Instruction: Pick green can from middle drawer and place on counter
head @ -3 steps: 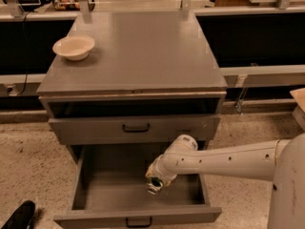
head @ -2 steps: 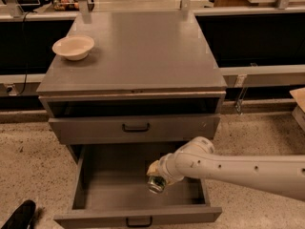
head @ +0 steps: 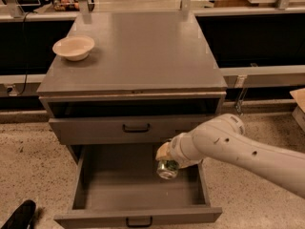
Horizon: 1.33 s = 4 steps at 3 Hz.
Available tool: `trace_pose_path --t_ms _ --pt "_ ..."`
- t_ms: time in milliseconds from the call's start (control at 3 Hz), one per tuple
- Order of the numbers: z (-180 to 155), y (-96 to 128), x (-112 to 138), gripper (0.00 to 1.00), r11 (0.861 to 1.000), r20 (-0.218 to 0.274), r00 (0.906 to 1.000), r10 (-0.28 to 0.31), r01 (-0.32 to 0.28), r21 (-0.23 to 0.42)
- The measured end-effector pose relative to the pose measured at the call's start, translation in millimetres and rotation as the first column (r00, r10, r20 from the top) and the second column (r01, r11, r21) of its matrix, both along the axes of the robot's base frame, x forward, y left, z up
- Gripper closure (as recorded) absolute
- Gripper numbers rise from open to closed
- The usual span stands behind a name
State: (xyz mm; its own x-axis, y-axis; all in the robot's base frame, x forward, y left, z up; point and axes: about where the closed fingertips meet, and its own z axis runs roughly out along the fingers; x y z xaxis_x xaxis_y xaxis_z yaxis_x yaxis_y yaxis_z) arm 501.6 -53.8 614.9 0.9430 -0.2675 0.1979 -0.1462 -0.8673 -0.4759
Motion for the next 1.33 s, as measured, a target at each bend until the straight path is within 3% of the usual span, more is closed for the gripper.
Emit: trace_pose_path --t_ms 333,667,1333 --pt "62.1 -19.3 -0.7 1.00 0.991 0.026 0.9969 0.075 -0.072 -0.117" --pt "116.1 -25.0 5.7 1.00 0.970 0.051 0.9901 0.131 -0.117 -0.214" --pt "189.8 -19.2 31.1 1.00 0.937 0.092 0.9802 0.176 -0.138 -0.322"
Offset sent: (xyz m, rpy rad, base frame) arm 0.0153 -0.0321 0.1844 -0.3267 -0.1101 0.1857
